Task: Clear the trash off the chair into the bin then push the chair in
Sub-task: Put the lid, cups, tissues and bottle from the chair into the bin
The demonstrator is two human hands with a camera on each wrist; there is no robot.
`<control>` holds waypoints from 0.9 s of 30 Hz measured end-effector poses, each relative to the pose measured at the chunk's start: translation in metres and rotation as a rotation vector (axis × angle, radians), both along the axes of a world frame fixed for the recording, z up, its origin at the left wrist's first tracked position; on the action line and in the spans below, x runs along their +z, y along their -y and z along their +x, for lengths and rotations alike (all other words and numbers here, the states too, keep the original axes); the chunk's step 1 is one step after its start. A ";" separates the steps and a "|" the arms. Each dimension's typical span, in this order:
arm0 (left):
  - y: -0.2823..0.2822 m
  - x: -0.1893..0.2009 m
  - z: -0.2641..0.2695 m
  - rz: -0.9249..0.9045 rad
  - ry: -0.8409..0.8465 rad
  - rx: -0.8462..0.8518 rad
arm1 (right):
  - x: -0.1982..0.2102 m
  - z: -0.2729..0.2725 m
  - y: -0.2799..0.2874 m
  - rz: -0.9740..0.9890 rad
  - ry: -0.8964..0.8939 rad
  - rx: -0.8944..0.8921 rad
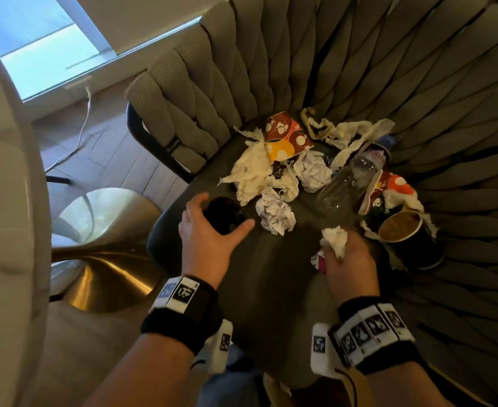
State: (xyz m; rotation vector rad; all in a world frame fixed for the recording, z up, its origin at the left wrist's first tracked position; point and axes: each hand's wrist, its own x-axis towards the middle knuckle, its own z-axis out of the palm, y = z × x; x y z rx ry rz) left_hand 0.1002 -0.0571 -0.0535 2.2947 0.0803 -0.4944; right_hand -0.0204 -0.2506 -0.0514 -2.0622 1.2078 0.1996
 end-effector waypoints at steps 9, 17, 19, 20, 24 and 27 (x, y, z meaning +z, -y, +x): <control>0.079 0.005 0.087 0.135 -0.089 -0.275 | -0.011 0.070 -0.039 -0.132 0.029 0.712; 0.070 -0.033 0.064 0.316 -0.079 -0.448 | -0.017 0.026 -0.030 0.044 -0.099 0.503; 0.061 -0.031 0.052 0.185 -0.114 -0.365 | -0.018 0.010 -0.028 0.101 -0.082 0.376; 0.056 -0.028 0.044 0.129 -0.124 -0.332 | -0.017 0.004 -0.028 0.139 -0.067 0.306; 0.031 -0.012 0.009 -0.034 -0.181 -0.204 | -0.018 -0.016 -0.026 0.161 -0.153 0.272; 0.014 0.003 -0.007 -0.036 -0.234 -0.177 | -0.013 -0.028 -0.025 0.170 -0.189 0.266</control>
